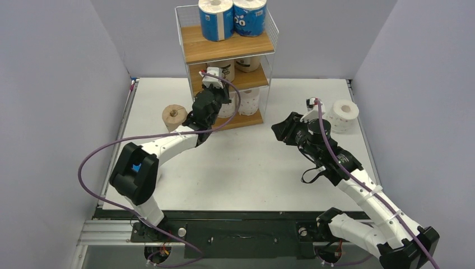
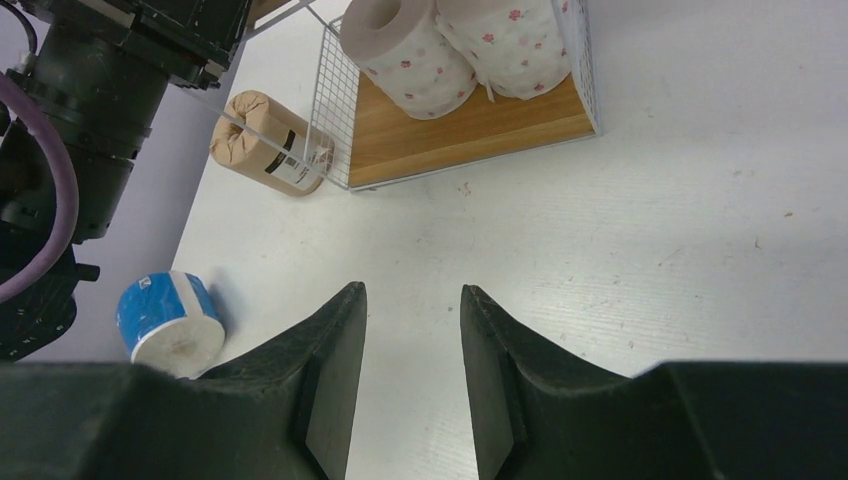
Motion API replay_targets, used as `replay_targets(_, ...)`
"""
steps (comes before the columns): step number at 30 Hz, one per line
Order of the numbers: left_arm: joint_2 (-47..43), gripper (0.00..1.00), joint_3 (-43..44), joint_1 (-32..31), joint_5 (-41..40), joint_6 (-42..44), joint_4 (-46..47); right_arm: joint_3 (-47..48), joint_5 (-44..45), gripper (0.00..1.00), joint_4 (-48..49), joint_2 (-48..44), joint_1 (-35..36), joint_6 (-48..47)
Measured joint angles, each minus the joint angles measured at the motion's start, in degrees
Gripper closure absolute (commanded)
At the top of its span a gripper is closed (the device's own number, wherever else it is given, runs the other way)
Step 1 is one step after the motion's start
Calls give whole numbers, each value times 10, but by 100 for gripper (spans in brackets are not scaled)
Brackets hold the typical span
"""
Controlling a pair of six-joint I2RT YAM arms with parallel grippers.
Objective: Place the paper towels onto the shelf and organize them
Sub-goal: Place the paper towel on the shelf.
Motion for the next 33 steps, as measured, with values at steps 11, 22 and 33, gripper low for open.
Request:
replay_targets(11,47,100,36,0,-21,7,21,-9,27,64,-2,-35,0,-15)
replay_targets(22,47,99,34,1,-23,9,28,-15,32,64,-3,-38,0,-15)
replay_targets(33,-31,99,-30,1,-92,37,77,-21,34,64,-1,-43,0,-15)
